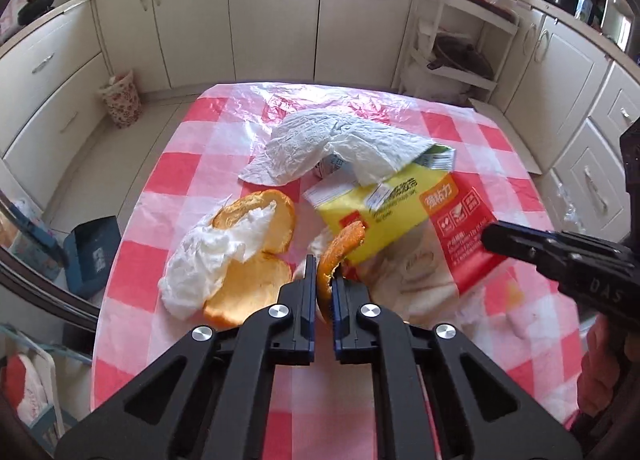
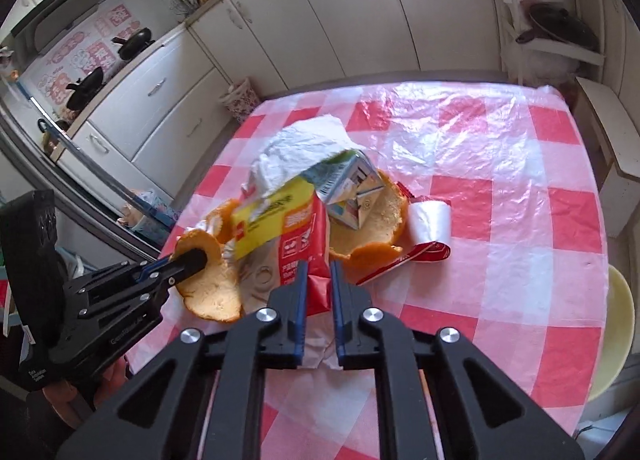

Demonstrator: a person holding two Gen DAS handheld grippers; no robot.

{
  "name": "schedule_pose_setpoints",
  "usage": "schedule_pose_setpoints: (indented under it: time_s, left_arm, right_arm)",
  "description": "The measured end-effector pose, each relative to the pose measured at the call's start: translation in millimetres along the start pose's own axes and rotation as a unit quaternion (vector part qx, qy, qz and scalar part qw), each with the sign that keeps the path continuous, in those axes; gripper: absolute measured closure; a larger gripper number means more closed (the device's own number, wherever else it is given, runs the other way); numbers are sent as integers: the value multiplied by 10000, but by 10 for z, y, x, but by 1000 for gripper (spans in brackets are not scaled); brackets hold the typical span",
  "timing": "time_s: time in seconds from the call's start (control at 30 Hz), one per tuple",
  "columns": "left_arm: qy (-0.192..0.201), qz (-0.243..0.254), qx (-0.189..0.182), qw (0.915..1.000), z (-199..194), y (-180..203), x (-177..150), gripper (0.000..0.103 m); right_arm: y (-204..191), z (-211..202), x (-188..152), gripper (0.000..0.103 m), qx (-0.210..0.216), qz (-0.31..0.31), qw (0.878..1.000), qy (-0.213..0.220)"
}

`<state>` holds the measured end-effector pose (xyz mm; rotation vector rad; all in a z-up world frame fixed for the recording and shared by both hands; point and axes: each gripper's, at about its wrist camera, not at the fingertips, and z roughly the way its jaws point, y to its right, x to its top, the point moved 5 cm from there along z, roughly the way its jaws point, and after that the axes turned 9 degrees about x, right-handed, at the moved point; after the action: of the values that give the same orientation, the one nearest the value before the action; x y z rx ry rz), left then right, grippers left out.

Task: Collect trash
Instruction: 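Lift the yellow-red snack bag with the right gripper while the left gripper holds the peel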

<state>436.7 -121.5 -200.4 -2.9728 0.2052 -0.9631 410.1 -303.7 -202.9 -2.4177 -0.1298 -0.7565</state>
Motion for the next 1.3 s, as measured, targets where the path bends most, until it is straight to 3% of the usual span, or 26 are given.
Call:
schedule_pose_setpoints:
  time_s: [0.3,0.47,0.6,0.7,0.77,0.87,1.1,1.17,1.3]
  left_arm:
    - [53,-419,-324,9986,-642,-274,-471,97]
    - [-482,-680,-340,9959,-449,-402,-891,97]
    - [-661,-751,-335,9944,-332,-415,-1039,97]
    - [-659,-773,-326,9943,-306,-396,-1048,97]
    - [-647,-797,-310,9942,-288,-393,-1041,97]
    - [-664,-798,-345,9940,-261,-387,-1025,94]
    - [-732,-871,-360,9929,-169,-385,-1045,87]
    - [-741,-870,-357,9928,-152,-392,-1055,87]
    - [-740,-852,-356,9930,-154,-394,-1064,87]
  right_arm:
    - [-44,-376,-250,99,229,-162,9996,33]
    - [62,-478,-595,99,724,357,9964,-262]
    - [211,-474,-732,98,654,592,9951,-442]
    - [299,-384,-756,92,604,753,9937,-569]
    - [293,-320,-735,79,579,788,9935,-578]
    - [211,-256,-691,72,653,788,9933,-530]
    - [286,-128,-720,72,736,1104,9899,-508]
    - [325,-118,-720,73,744,1206,9889,-452]
    - [354,-162,-681,94,813,1266,9882,-304]
